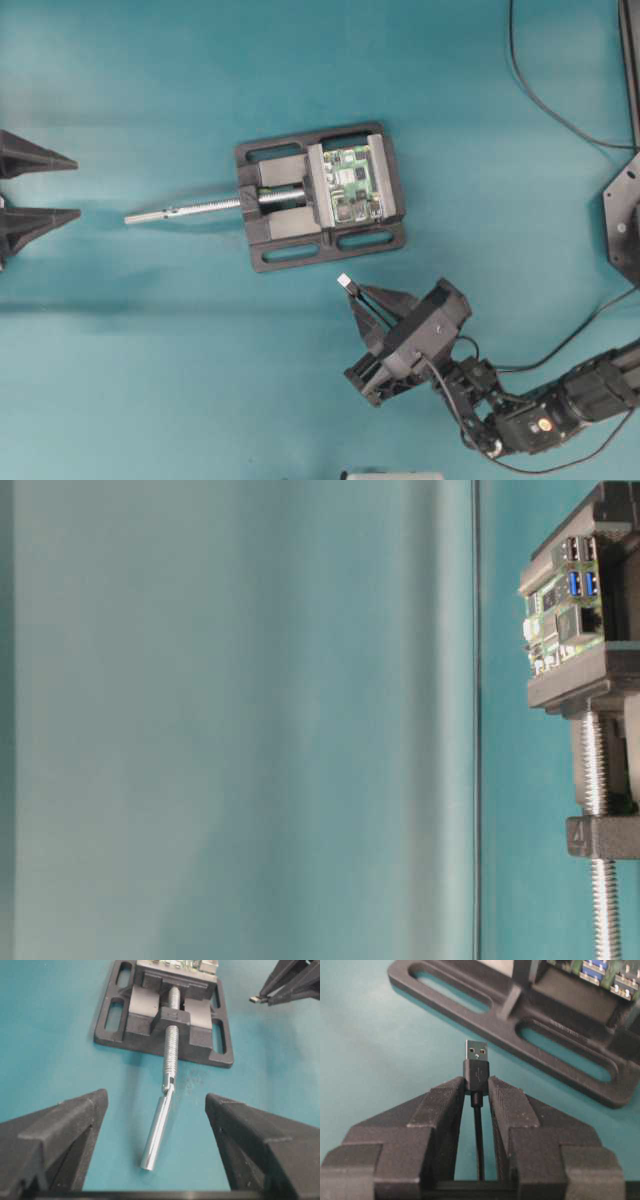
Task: Insert the USB into the fixed PCB.
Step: 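Swing the right gripper around to face the board's USB ports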
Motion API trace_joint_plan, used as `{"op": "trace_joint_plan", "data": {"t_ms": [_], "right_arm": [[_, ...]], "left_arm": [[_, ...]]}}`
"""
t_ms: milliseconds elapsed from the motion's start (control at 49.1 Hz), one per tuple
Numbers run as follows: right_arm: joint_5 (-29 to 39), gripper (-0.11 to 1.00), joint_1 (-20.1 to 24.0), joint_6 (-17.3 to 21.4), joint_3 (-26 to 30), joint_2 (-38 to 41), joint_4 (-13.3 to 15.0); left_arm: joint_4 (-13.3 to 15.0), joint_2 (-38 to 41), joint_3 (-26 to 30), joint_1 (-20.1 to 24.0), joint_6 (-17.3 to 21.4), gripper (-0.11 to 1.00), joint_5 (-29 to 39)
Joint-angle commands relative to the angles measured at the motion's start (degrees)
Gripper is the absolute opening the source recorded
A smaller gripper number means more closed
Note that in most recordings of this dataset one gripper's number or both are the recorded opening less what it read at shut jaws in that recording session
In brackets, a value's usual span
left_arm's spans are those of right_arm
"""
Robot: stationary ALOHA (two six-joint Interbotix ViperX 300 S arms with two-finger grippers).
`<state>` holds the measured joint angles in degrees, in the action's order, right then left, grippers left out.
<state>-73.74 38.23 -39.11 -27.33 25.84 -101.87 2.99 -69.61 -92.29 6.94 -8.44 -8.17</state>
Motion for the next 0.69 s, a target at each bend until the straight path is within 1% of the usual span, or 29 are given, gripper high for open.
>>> {"op": "trace_joint_plan", "data": {"t_ms": [0,183,265,407,672], "right_arm": [[-4.75,0.21,0.53,-0.09,2.90,-0.09,-1.85],[-12.66,0.21,0.62,-0.62,5.80,1.32,-6.59],[-15.82,0.21,1.05,-0.79,6.94,2.55,-7.91],[-20.74,0.21,1.85,-0.44,9.40,5.71,-8.70],[-22.06,0.21,1.67,0.26,12.13,7.12,-8.96]], "left_arm": [[-0.18,0.97,1.32,-0.09,-0.26,0.96,-0.44],[-0.18,0.97,1.41,-0.09,-0.26,0.96,-0.44],[-0.18,0.97,1.41,-0.09,-0.26,0.96,-0.44],[-0.26,0.97,1.41,-0.09,-0.26,0.96,-0.44],[-0.18,0.97,1.41,0.00,-0.26,0.96,-0.44]]}}
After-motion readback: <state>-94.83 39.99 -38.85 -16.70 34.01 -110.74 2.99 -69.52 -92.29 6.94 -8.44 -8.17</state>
